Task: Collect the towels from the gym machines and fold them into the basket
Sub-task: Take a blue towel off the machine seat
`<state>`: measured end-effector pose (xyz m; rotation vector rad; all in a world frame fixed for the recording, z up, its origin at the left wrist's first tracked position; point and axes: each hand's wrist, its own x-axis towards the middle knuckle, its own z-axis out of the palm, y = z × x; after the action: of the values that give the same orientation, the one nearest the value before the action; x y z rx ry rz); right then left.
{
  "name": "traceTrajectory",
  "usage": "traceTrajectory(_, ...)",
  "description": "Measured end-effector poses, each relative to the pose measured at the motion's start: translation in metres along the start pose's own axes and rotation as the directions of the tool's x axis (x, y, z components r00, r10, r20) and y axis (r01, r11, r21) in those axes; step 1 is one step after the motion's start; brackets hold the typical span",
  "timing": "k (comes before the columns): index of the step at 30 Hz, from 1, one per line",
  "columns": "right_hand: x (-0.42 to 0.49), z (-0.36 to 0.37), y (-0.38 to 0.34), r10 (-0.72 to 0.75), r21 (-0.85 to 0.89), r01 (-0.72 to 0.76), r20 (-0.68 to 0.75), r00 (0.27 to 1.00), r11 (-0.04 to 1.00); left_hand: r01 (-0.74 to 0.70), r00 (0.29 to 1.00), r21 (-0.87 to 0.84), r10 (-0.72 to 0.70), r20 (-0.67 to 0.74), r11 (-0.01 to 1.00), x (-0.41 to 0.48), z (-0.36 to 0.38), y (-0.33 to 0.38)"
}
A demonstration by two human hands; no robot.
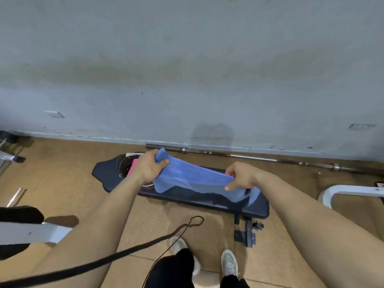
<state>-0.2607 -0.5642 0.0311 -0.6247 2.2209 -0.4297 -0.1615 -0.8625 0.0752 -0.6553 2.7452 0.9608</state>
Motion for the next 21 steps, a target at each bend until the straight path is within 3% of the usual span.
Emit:
traceTrajectory(2, 0.01, 0.001, -0.001, 0.056, -0.073, -0.056, -0.012, 0.998, 0.996, -0.039, 0.999, 0.032, 0.039, 0.016, 0.999, 0.027, -0.009, 0.002)
traceTrajectory(9, 0.028, 0.01, -0.026, 0.294, 0.026, -0.3, -0.301, 0.907, 0.953, -0.237, 0.959, 0.118, 0.213, 0.185, 0.964, 0.109, -0.035, -0.012)
traceTrajectory(11, 0.034, 0.021, -0.042, 0.356, 0.096, -0.344, -0.322, 0.877, 0.934, -0.298, 0.936, 0.15, 0.258, 0.238, 0.943, 0.126, -0.04, -0.027)
traceTrajectory(16, 0.046, 0.056, -0.089, 0.448, 0.176, -0.415, -0.238, 0.862, 0.893, -0.361, 0.886, 0.185, 0.274, 0.375, 0.914, 0.154, -0.052, -0.076)
traceTrajectory(21, 0.051, 0.078, -0.097, 0.475, 0.209, -0.469, 0.027, 0.88, 0.858, -0.382, 0.777, 0.219, 0.184, 0.603, 0.898, 0.16, -0.041, -0.122)
